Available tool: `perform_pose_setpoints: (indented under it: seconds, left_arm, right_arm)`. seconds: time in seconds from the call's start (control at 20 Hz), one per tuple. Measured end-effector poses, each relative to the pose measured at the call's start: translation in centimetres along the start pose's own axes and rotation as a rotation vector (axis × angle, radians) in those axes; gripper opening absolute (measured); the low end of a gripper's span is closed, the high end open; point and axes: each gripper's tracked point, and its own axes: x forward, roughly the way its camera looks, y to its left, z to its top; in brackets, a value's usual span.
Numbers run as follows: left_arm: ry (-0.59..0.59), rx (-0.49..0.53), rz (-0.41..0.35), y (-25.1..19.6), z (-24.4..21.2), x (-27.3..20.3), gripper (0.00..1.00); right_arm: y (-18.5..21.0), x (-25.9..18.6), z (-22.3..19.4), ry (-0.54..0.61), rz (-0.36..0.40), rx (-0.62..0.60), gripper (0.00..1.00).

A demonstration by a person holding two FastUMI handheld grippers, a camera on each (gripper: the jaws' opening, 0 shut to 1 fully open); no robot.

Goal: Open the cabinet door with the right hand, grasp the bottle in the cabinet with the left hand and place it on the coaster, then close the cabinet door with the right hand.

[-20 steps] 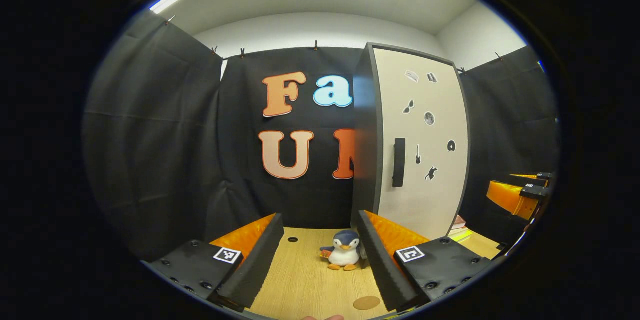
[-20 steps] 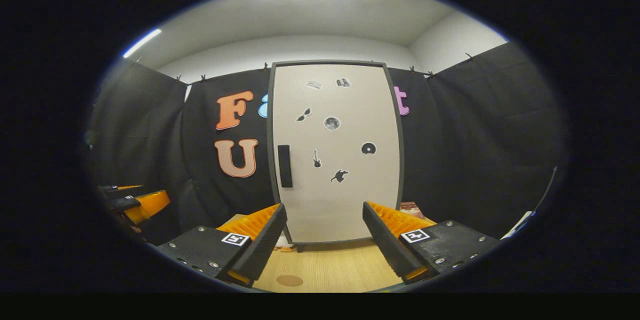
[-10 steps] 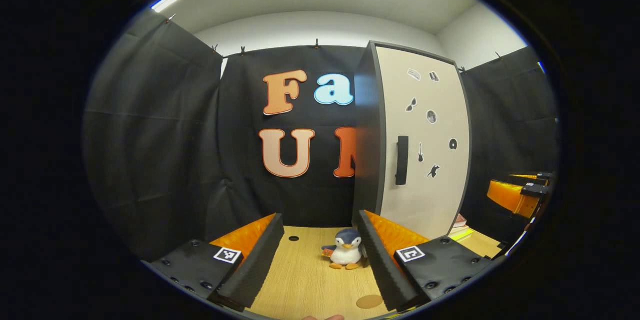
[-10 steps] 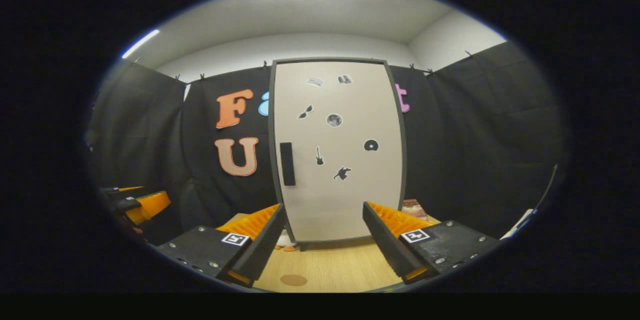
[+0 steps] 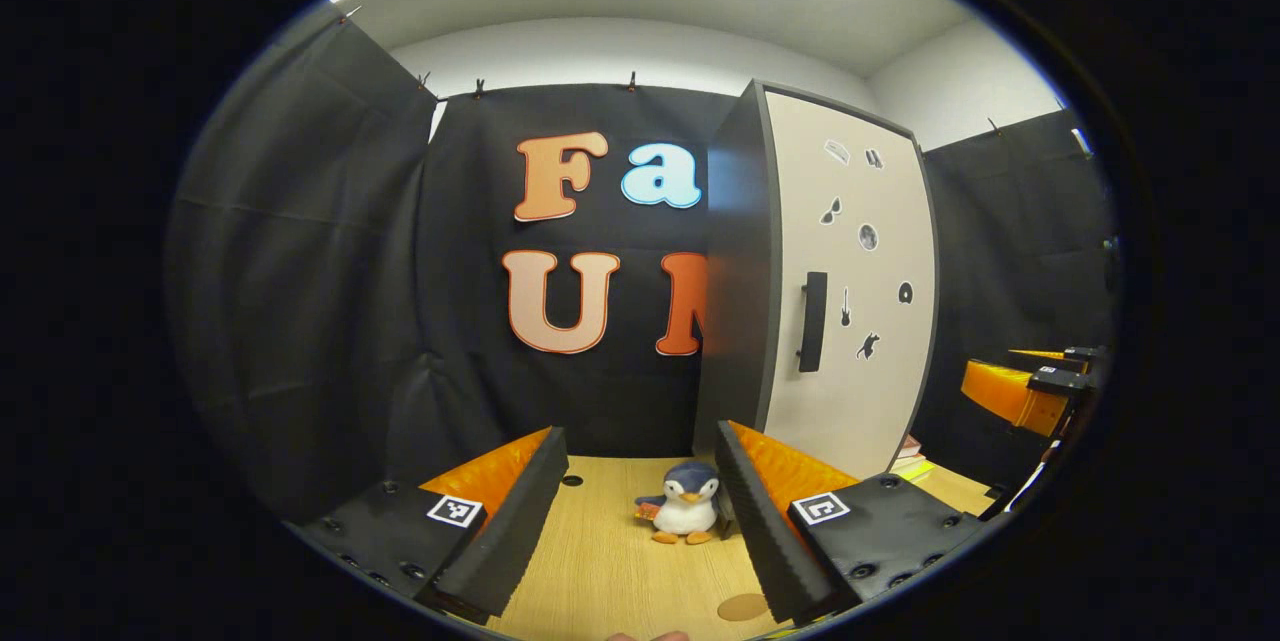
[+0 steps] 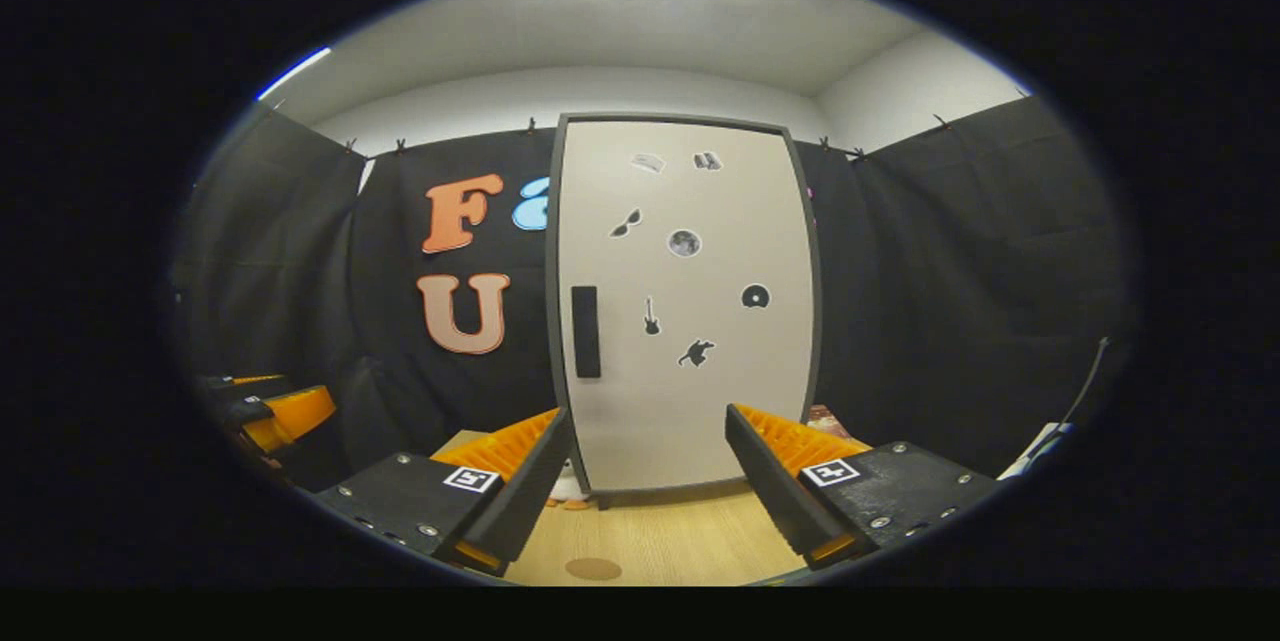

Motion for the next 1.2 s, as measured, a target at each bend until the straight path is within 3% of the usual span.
perform_pose_setpoints:
  seconds: [0.3,0.7,0.75,0.8,0.85,0.9,0.95,1.0,1.15,1.2]
  left_arm:
    - [0.014,-0.009,0.029,2.9,-0.9,1.5,0.96]
    - [0.022,-0.015,0.194,8.5,-1.6,3.9,0.97]
    - [0.024,-0.018,0.209,8.9,-1.7,4.2,0.97]
    - [0.033,-0.018,0.223,9.4,-2.2,4.6,0.97]
    - [0.042,-0.016,0.236,9.8,-2.6,5.0,0.97]
    - [0.049,-0.014,0.250,10.2,-2.9,5.5,0.94]
    - [0.055,-0.012,0.264,10.6,-3.1,5.9,0.99]
    - [0.063,-0.009,0.279,11.2,-3.4,6.3,0.94]
    - [0.077,-0.010,0.303,12.1,-4.3,7.0,0.99]
    - [0.083,-0.011,0.307,12.3,-4.4,7.1,0.99]
  right_arm:
    - [3.2,5.4,0.9,-0.005,0.041,0.004,0.94]
    - [6.9,16.5,1.9,-0.012,0.134,0.027,0.94]
    - [7.0,17.8,1.6,-0.003,0.136,0.024,1.00]
    - [7.1,19.0,1.5,-0.003,0.140,0.019,0.87]
    - [7.1,20.1,1.6,-0.006,0.133,0.017,0.94]
    - [7.2,21.2,1.6,-0.008,0.134,0.015,0.93]
    - [7.2,22.0,1.5,-0.009,0.133,0.013,0.93]
    - [7.1,22.7,1.5,-0.007,0.127,0.009,0.92]
    - [7.1,24.3,1.0,0.008,0.121,0.015,0.85]
    - [6.9,24.6,0.7,0.019,0.106,0.011,0.77]
